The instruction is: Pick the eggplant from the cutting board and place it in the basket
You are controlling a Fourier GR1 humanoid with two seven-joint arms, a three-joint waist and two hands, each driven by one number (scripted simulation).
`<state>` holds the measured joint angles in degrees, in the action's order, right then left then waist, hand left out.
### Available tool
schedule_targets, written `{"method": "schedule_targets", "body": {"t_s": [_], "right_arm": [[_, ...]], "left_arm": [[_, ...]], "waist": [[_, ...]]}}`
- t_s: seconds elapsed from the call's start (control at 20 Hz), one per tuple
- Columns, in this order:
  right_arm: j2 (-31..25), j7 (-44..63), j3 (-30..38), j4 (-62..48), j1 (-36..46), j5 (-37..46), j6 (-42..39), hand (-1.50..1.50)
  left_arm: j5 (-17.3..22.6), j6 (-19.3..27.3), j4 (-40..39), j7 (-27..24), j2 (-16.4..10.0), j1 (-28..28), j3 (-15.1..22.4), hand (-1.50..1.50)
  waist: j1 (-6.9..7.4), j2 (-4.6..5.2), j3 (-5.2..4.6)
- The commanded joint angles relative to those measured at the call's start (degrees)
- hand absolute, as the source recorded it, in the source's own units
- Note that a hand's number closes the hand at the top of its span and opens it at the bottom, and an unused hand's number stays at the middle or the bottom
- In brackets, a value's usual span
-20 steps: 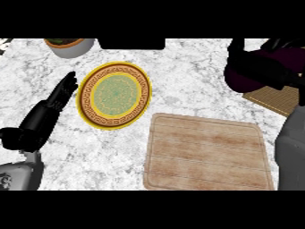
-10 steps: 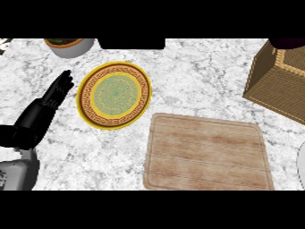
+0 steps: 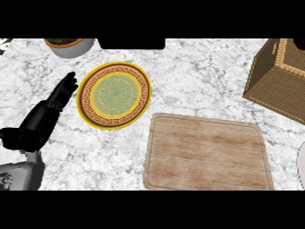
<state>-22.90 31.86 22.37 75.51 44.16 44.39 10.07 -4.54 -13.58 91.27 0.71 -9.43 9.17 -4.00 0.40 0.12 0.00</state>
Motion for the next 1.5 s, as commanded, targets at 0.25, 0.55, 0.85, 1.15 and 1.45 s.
{"method": "schedule_targets", "body": {"t_s": [0.25,0.55,0.85,1.15,1.45], "right_arm": [[-2.16,-17.66,3.54,-14.34,-4.14,-3.43,12.3,1.5],[-5.23,-23.01,5.63,-20.77,-1.36,-4.13,19.27,1.5],[-7.03,-28.9,7.04,-24.12,-2.32,-10.92,18.41,-1.5],[-10.85,-33.71,6.88,-33.45,5.51,-13.01,18.26,-1.5],[-10.67,-36.13,11.25,-32.17,6.36,-21.36,17.45,-1.5]], "left_arm": [[-0.52,0.26,-0.56,0.74,0.4,0.79,-0.02,0.0],[-1.78,1.55,0.2,1.96,1.99,1.78,1.42,0.0],[-0.63,-0.3,-3.46,-2.1,-0.49,2.31,-1.69,0.0],[-0.58,-1.18,0.05,-1.85,0.55,-1.61,0.26,0.0],[-0.48,-0.42,-1.86,1.31,0.75,3.48,-0.25,0.0]], "waist": [[0.19,0.1,0.03],[0.38,0.15,0.05],[-0.18,-0.02,0.0],[0.52,0.07,0.01],[0.08,0.07,0.02]]}}
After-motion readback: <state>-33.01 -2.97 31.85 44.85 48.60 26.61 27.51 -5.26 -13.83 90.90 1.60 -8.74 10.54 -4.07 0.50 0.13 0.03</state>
